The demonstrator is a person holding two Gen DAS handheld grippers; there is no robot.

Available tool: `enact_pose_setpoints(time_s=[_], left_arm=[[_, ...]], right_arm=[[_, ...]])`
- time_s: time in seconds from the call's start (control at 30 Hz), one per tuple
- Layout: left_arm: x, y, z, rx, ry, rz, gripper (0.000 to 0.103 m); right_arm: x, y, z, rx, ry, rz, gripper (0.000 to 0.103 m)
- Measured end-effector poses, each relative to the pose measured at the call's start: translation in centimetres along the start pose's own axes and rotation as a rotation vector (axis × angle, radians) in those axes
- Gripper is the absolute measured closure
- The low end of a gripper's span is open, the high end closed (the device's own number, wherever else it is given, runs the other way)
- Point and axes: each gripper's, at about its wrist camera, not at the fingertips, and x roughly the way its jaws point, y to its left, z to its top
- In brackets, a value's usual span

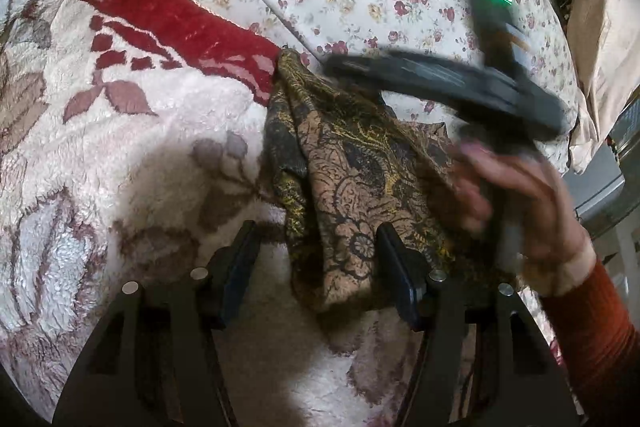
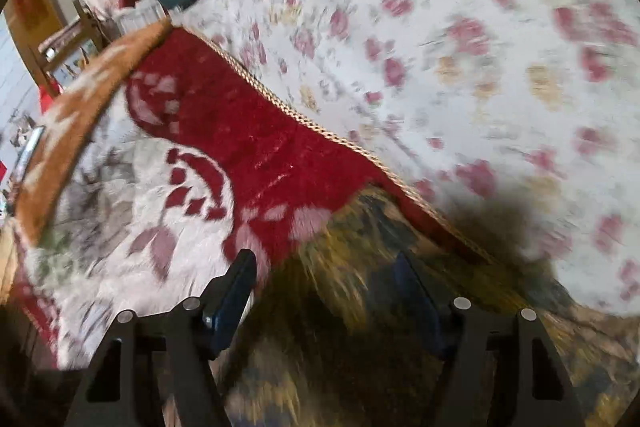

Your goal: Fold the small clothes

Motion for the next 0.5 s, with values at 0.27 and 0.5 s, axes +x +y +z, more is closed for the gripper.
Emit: enact_pose_setpoints(time_s=[0.27,0.5], left_arm=[[0.0,-0.3,-0.3,0.017,-0.007,-0.018,0.043],[0.7,-2.1,-0.6,0.089,0.011,-0.054,0.043]], right_arm=[[-16.2,-8.2,-13.1,0.173,-0.056,-0.108,0.024],[-25.9,-16.6,-28.2,0.527,-0.099,-0.256,0.022]])
